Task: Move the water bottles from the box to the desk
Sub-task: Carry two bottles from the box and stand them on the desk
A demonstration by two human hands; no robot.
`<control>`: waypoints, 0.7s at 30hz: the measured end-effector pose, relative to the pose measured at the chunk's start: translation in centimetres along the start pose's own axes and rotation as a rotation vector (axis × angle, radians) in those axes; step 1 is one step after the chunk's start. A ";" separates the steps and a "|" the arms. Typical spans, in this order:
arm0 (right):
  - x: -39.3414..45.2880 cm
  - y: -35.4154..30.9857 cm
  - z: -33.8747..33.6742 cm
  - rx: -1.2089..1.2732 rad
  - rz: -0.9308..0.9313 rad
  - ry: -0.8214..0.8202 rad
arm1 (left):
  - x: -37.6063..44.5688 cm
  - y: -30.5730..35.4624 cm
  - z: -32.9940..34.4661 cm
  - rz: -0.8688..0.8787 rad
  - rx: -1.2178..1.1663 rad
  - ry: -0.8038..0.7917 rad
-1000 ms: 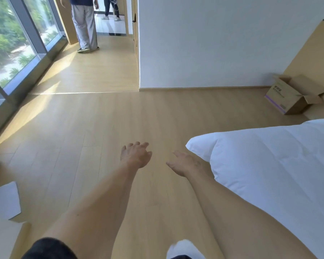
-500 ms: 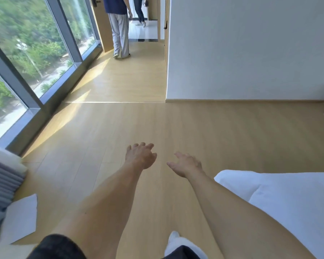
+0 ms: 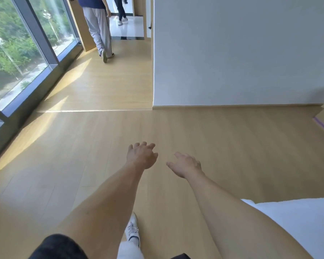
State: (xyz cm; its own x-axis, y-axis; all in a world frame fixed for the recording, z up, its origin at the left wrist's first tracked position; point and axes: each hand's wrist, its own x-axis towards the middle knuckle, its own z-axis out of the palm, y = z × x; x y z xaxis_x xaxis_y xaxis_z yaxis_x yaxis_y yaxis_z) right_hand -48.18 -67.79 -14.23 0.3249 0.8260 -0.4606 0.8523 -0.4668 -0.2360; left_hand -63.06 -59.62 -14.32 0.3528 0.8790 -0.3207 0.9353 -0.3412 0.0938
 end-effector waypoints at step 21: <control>21.5 5.4 -15.1 0.222 0.503 0.148 | 32.9 12.1 -9.8 0.528 0.142 -0.123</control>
State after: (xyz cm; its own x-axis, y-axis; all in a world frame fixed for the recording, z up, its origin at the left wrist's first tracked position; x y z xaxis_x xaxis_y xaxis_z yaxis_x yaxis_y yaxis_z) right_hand -30.42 -47.77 -12.45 0.7364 0.5127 -0.4414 0.4762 -0.8563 -0.2002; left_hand -39.89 -31.54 -14.45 0.7585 0.5344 -0.3729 0.6167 -0.7736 0.1459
